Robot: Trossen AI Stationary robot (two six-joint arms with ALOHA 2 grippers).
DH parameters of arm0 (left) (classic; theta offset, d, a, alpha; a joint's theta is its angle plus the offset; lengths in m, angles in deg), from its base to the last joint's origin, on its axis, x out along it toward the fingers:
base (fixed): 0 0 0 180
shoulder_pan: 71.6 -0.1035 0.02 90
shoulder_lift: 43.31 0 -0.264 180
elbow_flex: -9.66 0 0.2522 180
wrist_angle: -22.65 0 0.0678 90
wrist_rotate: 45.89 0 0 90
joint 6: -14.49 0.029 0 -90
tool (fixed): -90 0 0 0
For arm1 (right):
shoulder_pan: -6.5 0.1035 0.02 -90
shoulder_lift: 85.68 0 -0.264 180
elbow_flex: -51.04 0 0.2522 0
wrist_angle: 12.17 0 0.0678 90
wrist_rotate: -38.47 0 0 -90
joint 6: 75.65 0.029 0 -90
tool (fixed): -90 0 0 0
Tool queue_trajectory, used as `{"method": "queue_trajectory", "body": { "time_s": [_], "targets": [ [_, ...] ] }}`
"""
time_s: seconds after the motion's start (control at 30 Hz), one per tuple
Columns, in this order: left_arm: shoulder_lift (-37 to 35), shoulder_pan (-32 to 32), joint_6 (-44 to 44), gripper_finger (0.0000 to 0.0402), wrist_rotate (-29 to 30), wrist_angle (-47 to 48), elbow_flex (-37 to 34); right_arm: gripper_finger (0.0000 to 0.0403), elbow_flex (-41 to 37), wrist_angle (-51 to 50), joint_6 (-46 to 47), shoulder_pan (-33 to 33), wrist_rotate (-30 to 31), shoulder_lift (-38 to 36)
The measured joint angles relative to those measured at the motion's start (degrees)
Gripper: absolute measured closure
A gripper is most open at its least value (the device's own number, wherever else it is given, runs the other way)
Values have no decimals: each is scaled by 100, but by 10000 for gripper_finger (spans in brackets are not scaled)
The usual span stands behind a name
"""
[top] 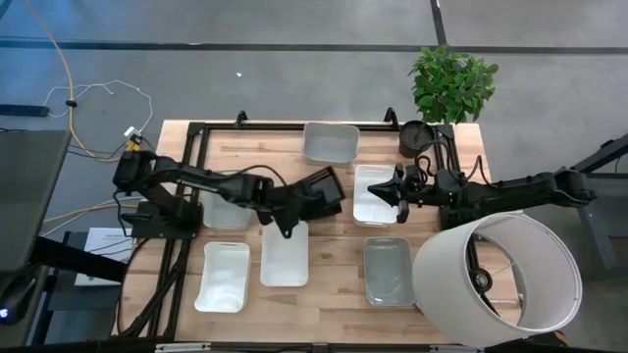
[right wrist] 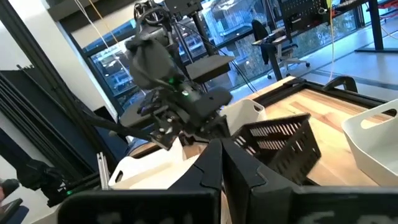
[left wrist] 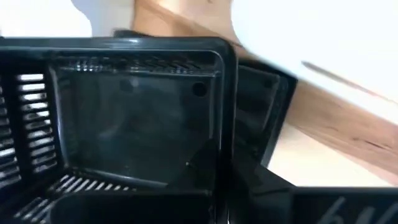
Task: Stack baskets by color
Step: Stack the top black bin on top of the black bin
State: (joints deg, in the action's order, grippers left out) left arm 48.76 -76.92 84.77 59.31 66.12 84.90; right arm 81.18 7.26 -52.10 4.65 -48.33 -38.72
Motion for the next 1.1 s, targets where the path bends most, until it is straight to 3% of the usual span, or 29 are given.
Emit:
{"method": "queue_trajectory", "body": {
  "time_s": [0.3, 0.83, 1.1],
  "targets": [
    [221, -203, 325, 401, -674, 198, -2, 403, 0, -17, 0, 0, 0, -2],
    [415, -284, 665, 400, -817, 243, -2, 403, 0, -126, 0, 0, 2, -2],
    [400, -282, 562, 351, -862, -240, -2, 403, 0, -124, 2, 0, 4, -2]
  ]
}}
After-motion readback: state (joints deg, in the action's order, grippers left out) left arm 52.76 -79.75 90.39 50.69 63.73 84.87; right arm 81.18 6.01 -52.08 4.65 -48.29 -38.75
